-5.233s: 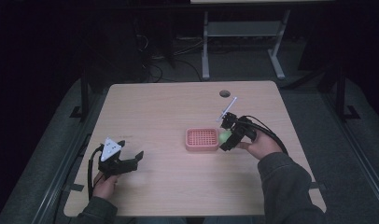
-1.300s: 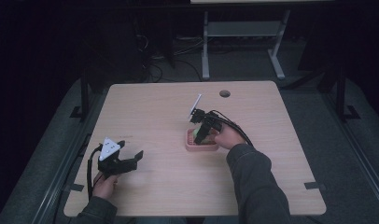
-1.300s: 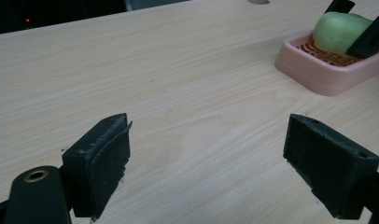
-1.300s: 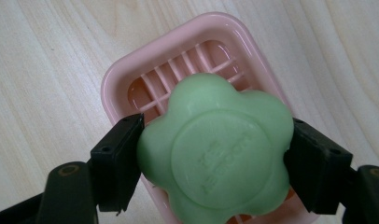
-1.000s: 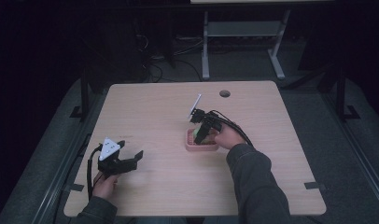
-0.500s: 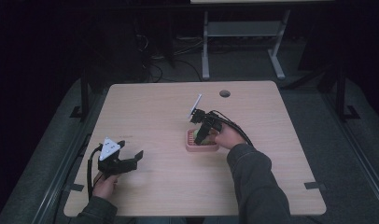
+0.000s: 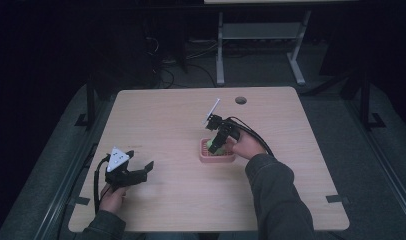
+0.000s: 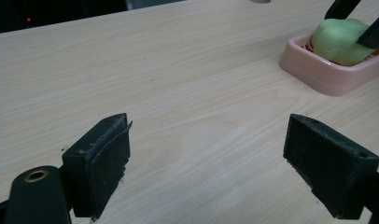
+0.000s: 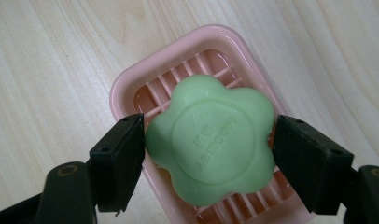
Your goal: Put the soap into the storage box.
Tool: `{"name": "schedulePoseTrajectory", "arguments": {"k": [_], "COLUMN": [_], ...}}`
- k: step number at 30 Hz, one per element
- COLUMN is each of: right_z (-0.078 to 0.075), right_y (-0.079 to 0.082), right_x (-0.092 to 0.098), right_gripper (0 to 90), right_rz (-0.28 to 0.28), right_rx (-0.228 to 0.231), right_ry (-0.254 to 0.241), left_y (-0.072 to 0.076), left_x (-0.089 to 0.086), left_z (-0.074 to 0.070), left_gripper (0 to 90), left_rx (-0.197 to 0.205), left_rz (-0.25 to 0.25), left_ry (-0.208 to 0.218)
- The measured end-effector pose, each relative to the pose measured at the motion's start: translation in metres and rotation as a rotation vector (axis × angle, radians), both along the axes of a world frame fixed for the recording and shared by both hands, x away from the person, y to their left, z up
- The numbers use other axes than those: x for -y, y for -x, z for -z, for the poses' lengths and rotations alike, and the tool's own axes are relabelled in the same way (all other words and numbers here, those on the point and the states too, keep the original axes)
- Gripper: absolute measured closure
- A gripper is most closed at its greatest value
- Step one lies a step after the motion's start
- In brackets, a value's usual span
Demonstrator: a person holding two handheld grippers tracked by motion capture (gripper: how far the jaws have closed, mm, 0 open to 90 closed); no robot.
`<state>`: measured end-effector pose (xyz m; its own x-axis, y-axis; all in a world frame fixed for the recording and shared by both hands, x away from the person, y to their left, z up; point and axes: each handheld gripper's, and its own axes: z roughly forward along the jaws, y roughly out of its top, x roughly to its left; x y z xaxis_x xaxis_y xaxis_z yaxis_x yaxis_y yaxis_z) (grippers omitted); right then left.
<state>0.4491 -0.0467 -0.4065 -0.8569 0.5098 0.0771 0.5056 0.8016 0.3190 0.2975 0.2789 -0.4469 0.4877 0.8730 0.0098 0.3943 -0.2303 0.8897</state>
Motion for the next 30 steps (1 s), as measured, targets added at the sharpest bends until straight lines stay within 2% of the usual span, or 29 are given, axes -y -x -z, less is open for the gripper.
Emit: {"name": "schedulePoseTrajectory", "arguments": {"k": [6, 13, 16, 17, 30], "right_z": [0.0, 0.003, 0.0, -0.002, -0.009], "right_y": [0.003, 0.004, 0.003, 0.003, 0.008], "right_x": [0.004, 0.012, 0.015, 0.017, 0.021], "right_gripper": [24.7, 24.7, 24.8, 24.7, 24.8], "right_rz": [0.0, 0.018, 0.031, 0.034, 0.043], "right_rx": [0.012, -0.004, 0.003, 0.011, 0.02], "right_ry": [-0.015, -0.027, -0.036, -0.052, -0.052], "left_y": [0.0, 0.0, 0.001, 0.001, 0.001], "left_x": [0.0, 0.001, 0.0, 0.0, 0.001], "left_z": [0.0, 0.0, 0.0, 0.0, 0.0], "left_gripper": [14.3, 14.4, 14.3, 14.3, 14.3], "left_rx": [0.001, 0.001, 0.0, 0.006, 0.004], "left_rz": [-0.001, 0.001, 0.001, 0.002, 0.007], "left_ry": [-0.004, -0.004, -0.002, 0.001, -0.002]}}
